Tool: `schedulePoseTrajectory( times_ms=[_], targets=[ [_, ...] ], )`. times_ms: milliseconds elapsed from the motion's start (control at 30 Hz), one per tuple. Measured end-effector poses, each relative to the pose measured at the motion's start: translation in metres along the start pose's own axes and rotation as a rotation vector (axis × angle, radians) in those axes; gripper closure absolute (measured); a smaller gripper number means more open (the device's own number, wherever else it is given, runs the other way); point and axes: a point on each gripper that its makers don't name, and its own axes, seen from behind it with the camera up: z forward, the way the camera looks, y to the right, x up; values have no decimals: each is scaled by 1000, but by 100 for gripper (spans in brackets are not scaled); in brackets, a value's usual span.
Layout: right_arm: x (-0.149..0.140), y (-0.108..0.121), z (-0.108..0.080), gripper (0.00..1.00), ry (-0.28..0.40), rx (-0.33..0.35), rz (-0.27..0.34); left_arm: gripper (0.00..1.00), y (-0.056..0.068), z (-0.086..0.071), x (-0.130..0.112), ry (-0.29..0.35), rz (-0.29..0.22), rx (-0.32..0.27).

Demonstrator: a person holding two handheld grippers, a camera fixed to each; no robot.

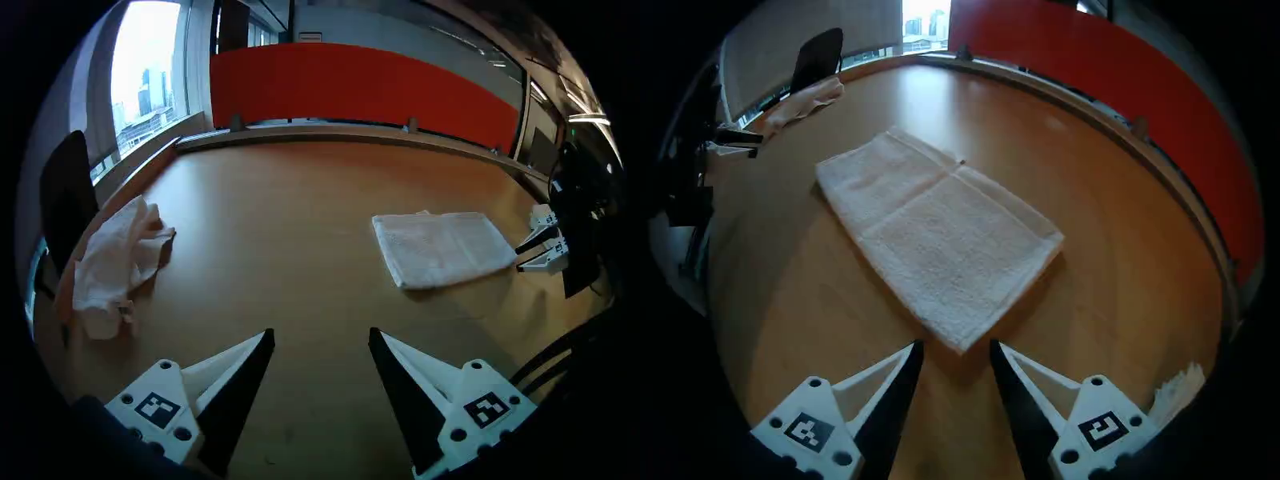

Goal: Fold towel

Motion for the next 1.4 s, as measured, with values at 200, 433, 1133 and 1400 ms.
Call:
schedulePoseTrajectory(
  times_ms=[200, 433, 1133, 1400],
  targets=[
    [-2, 1, 2, 69, -10, 2, 1, 13, -2, -4, -5, 3, -9, 4],
    [2, 4, 1, 96, -2, -10, -1, 13, -3, -8, -10, -3, -10, 3],
    [63, 16, -46, 96, 127, -63, 34, 13, -9, -10, -4, 2, -8, 3],
    [69, 22, -69, 96, 136, -79, 7, 13, -11, -11, -5, 5, -12, 4]
  ],
)
